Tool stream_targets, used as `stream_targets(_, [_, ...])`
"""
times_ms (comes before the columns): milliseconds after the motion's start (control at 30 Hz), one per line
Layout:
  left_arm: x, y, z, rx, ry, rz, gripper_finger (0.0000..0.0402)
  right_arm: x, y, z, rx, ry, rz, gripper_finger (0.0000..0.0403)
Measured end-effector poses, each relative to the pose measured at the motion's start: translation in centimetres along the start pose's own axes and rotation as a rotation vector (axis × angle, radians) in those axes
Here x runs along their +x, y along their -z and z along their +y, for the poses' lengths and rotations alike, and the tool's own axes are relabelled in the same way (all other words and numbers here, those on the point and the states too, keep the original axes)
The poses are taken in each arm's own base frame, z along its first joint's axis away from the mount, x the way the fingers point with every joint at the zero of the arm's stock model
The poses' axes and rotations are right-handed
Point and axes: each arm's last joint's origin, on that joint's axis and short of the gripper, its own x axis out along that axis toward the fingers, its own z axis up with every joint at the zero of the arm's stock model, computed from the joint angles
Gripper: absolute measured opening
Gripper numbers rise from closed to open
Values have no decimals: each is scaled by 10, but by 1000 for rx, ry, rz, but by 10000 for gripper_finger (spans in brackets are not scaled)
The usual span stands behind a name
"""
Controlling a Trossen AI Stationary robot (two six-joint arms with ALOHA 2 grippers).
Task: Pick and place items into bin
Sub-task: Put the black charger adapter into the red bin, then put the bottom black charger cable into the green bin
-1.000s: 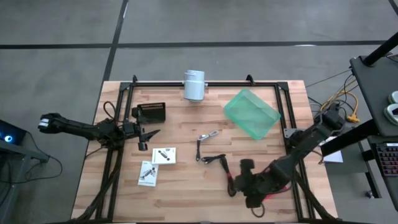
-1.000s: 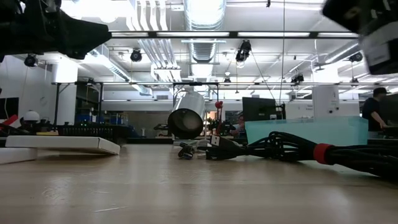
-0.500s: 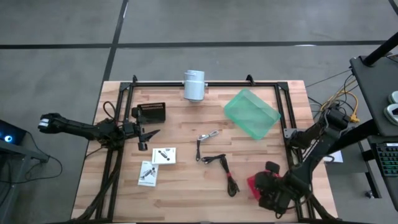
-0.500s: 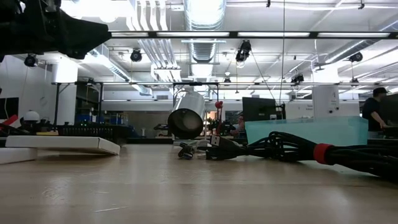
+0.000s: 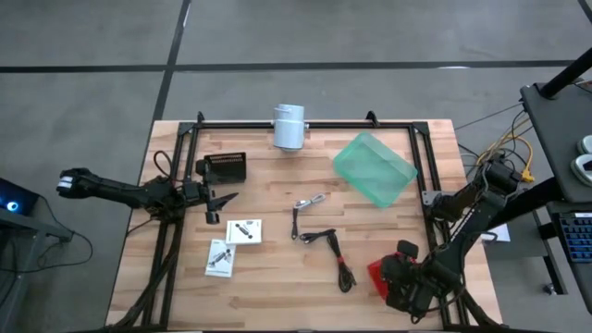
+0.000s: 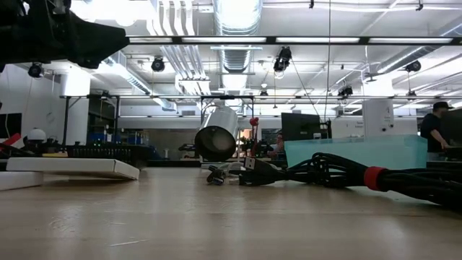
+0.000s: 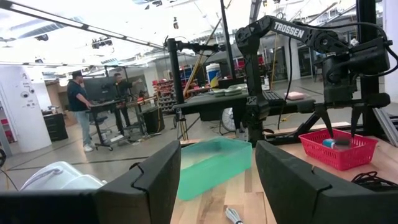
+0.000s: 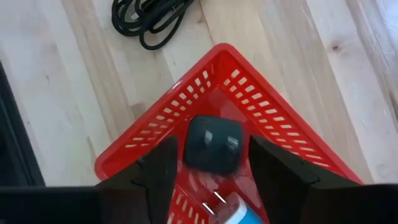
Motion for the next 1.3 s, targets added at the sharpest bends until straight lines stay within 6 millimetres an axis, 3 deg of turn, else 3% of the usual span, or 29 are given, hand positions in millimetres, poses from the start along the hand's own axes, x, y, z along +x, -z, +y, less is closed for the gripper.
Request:
stream_targets(300, [0,0,0,0,0,0,192,0,-1,0,-15,8,-31,197])
stream_targets(600, [0,0,0,-1,0,-1,192,0,-19,-4,-129,130,-392,198])
stream_targets(800, [0,0,0,0,0,0,192,4,-41,2,-215,114,-486,198])
stream_targets(1033, [0,0,0,0,0,0,192,9,-73,3,126,-19,-544,198])
stream_targets(1300, [0,0,0,0,0,0,192,18,-77,2,283,-126,-338,199])
